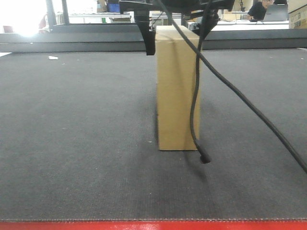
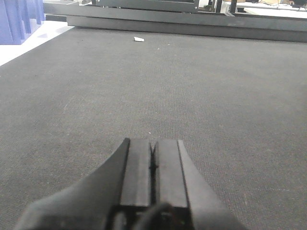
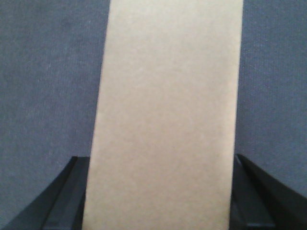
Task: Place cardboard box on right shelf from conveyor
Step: 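Lower the right gripper around the upright tan cardboard box and close it, then lift the tan box off the conveyor with the right gripper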
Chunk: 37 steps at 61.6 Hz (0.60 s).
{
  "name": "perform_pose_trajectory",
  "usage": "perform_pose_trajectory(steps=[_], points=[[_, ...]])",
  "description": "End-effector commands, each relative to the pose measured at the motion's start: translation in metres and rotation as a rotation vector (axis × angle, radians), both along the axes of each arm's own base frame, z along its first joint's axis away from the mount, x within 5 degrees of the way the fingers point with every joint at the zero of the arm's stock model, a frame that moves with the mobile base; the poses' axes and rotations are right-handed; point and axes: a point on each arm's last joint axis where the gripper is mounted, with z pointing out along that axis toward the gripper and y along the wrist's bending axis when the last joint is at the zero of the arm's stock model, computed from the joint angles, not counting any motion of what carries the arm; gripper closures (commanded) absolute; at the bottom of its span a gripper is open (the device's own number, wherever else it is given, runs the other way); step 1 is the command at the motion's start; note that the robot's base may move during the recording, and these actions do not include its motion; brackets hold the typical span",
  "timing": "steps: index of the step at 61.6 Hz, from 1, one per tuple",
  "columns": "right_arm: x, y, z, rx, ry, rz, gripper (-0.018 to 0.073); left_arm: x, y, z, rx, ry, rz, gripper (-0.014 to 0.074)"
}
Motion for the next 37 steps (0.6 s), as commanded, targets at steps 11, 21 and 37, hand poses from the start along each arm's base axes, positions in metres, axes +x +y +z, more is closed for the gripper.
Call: perform_pose_trajectory(steps=[11, 21, 37], points=[[-0.01, -0.048, 0.079, 0.055, -0.2, 0.113, 0.0224, -0.001, 0.001, 0.006, -0.007, -0.093, 0.008, 0.0713], [-0.022, -0.084, 0.105, 0.015, -0.268, 0.162, 0.0337, -0.001, 0.001, 0.006, -0.007, -0.093, 0.008, 0.0713], [-0.079, -0.152, 0.117, -0.017, -0.368, 0.123, 0.0353, -0.001, 0.001, 0.006, -0.007, -0.093, 0.008, 0.0713]])
